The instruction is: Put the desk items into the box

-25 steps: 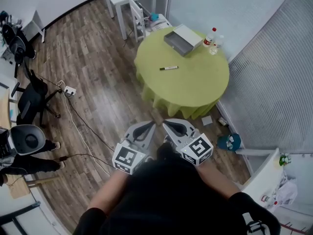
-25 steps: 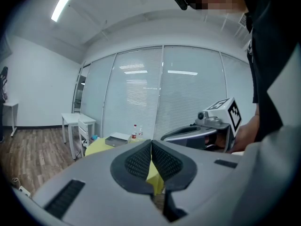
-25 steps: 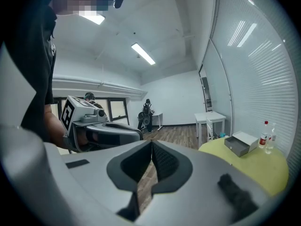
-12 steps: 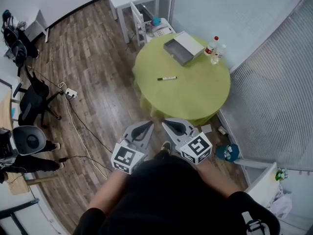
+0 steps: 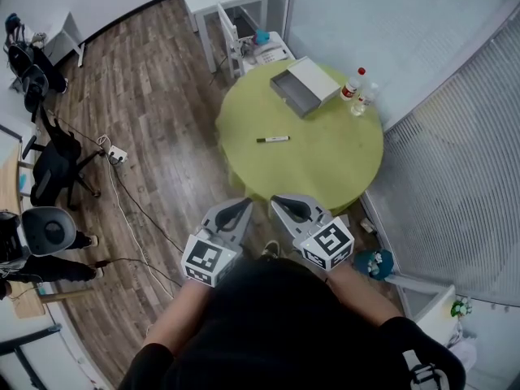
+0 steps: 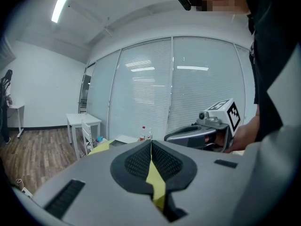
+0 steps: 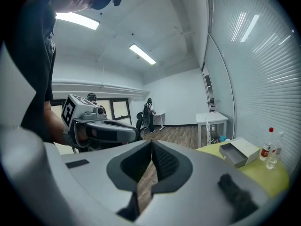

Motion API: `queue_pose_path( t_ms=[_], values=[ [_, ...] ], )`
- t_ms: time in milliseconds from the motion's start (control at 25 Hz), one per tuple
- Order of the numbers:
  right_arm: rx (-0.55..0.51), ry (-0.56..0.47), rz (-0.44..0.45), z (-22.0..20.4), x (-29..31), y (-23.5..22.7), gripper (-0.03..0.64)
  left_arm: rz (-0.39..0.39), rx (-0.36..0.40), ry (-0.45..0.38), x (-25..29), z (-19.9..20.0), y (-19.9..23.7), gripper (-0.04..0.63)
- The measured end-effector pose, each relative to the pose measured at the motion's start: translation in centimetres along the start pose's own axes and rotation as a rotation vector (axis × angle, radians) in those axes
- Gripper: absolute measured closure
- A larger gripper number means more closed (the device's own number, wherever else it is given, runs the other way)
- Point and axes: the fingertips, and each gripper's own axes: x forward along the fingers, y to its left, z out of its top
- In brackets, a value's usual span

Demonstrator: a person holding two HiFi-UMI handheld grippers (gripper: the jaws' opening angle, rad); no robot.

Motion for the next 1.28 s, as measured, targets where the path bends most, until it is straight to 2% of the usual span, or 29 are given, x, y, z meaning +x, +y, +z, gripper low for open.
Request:
queue_pose_path(
  t_ms=[320,600,960,1280],
  values=[
    [0.001,0.015,-0.024,0.3,2.0,-3.8,0.598,-0.021,0.006,-0.005,3.4,1.0,3.1,0.581],
    [0.018,0.038,-0.098,1.1,6.6,-8.0,0.598,-0.085,0.006,-0.003,7.0,1.9,9.0,0.581],
    [0.065,0.079,-0.226,2.3,13.7,-13.9,0.598,-0.219,0.028,0.033,11.8,3.4,17.4,0.581],
    [0.124,0.119,-0.374,1.2,18.2,-18.1,0.598,-0.373,0.038,0.081,15.4,2.5,22.1,0.581]
  ],
)
